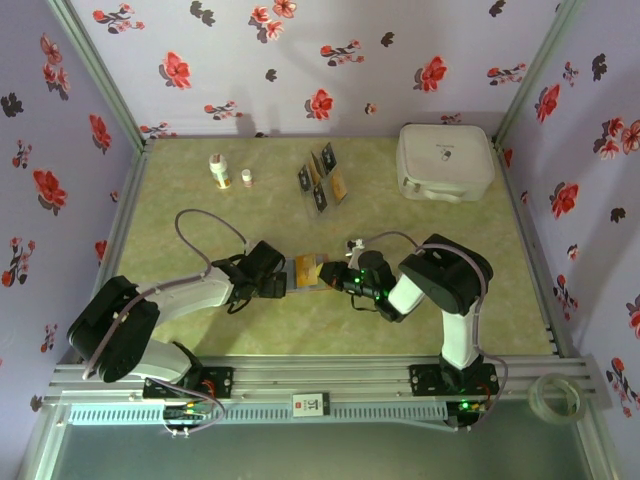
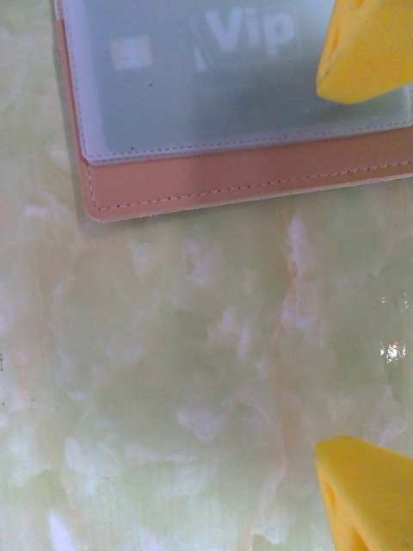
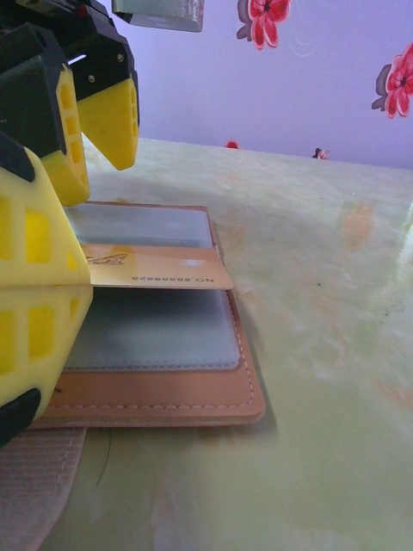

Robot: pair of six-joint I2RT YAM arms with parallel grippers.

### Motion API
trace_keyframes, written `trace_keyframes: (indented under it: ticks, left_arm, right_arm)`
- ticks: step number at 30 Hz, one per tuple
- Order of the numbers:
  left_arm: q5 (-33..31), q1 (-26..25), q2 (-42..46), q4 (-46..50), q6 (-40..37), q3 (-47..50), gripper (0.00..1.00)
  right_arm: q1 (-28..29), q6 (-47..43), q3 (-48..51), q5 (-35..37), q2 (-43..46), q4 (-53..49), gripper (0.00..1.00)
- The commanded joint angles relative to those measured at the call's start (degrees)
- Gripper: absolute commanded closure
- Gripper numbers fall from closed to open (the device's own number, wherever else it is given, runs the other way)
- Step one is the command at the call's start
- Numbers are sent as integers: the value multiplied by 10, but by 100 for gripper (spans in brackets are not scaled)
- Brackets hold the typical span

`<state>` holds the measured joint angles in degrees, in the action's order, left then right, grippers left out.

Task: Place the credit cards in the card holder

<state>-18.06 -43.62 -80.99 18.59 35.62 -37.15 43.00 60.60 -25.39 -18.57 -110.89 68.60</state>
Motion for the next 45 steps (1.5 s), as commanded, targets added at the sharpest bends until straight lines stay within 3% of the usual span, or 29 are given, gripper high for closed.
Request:
trace_keyframes:
  ticks: [1, 45]
  left_arm:
    - [-17, -2, -3, 0, -1, -10, 0]
    - [-16, 2, 13, -10, -8, 5, 0]
  right_arm:
    - [-1, 3, -8, -9, -16, -35, 100]
    - [6, 60, -8, -16, 35, -34, 100]
